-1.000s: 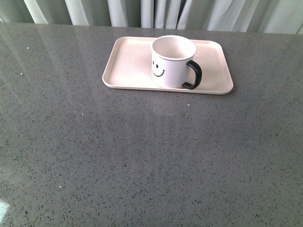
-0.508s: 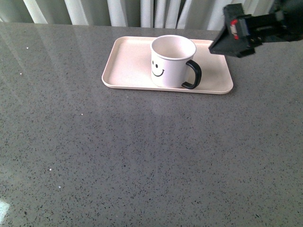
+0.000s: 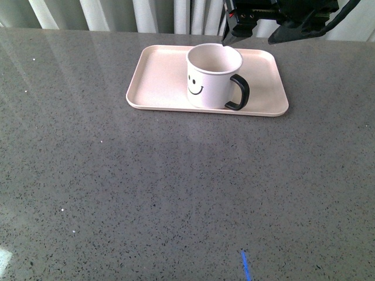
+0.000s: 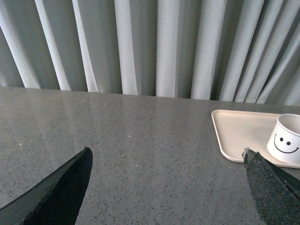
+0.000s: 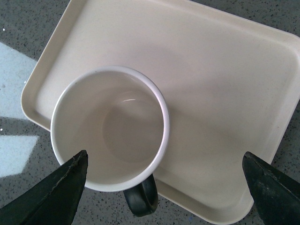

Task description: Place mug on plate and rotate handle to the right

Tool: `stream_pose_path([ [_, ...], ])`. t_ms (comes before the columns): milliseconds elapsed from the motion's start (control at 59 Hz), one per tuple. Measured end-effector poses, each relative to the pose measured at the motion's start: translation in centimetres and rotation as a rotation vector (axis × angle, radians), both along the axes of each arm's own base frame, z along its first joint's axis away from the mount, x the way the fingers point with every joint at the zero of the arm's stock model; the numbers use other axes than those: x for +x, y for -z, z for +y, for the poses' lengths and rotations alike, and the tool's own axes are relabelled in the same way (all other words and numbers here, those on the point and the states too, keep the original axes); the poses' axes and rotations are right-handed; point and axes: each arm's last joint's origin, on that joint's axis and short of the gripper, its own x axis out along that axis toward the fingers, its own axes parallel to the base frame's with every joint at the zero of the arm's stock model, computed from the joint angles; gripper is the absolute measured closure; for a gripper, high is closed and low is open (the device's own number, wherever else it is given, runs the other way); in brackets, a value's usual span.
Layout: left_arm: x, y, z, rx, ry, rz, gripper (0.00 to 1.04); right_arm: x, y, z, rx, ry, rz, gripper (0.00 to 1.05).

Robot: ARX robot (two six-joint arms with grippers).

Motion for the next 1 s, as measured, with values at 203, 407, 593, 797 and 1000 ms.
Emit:
stream_pose_path([
  [203,0.0,0.0,0.0,0.000,0.000,0.000,0.09,1.1,1.3,0.2,-0.013,0.031,0.038,0.09],
  [407,0.0,0.0,0.0,0.000,0.000,0.000,0.09,1.4,2.2,0.5,-0.020,0.044,0.071,0.09],
  [593,0.0,0.0,0.0,0.000,0.000,0.000,0.09,1.7,2.4,1.0,-0.020,0.043,0.076,0.10],
  [797,0.0,0.0,0.0,0.000,0.000,0.000,0.09,2.1,3.2,1.7,-0.029,0.039,0.097,0.17],
  [1000,0.0,0.0,0.0,0.000,0.000,0.000,0.09,2.6,3.3,2.2,-0.029,0.057,0.110,0.49],
])
